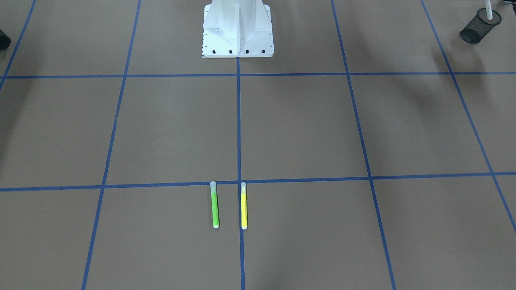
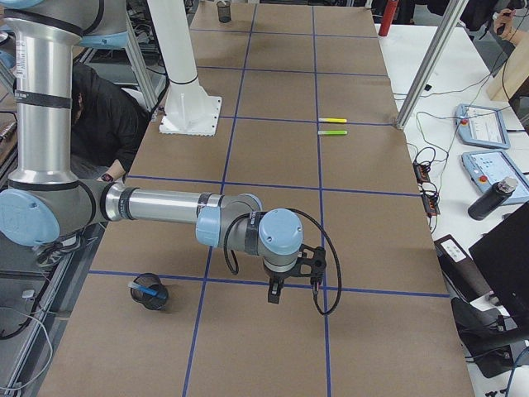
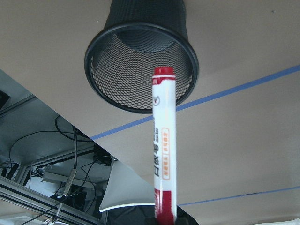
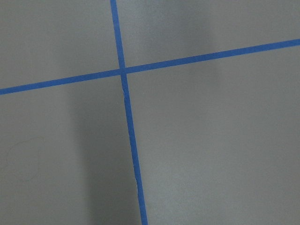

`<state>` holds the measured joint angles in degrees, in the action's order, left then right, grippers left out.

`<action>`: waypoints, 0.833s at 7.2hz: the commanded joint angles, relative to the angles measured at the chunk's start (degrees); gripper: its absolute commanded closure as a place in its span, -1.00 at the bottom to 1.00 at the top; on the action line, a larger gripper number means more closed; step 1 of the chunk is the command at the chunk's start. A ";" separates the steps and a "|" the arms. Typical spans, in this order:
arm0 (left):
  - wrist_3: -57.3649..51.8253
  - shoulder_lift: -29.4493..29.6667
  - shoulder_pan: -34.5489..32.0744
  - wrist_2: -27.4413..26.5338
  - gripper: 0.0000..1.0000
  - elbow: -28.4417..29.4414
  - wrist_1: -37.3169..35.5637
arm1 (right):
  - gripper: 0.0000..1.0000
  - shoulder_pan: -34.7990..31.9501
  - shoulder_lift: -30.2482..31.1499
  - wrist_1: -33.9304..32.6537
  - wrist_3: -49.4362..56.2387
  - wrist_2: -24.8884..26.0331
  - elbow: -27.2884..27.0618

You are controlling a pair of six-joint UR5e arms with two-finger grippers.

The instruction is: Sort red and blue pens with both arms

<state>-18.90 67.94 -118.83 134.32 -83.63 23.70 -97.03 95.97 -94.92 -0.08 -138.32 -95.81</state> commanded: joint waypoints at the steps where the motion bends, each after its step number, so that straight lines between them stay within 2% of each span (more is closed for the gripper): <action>1: 0.27 0.00 0.00 1.29 0.34 2.32 0.21 | -0.99 -0.09 0.09 0.00 -0.01 -0.02 -0.16; 2: 0.09 0.00 0.00 2.69 -0.96 2.51 0.30 | -0.99 0.00 0.09 0.00 0.08 -0.02 -0.16; 4: -0.08 0.70 0.00 2.70 -1.00 1.72 0.30 | -0.99 0.00 0.09 0.00 -0.01 -0.11 -0.16; 5: -0.17 1.22 0.00 2.70 -1.00 -1.24 0.30 | -0.99 0.00 0.09 0.00 -0.01 -0.20 -0.34; 6: -0.17 1.32 0.00 2.79 -1.00 -6.75 0.21 | -0.99 0.00 0.09 -0.26 -0.18 -0.02 -2.25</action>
<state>-19.02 68.95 -118.83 137.03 -85.13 23.98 -97.03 96.06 -94.98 -0.13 -138.44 -96.53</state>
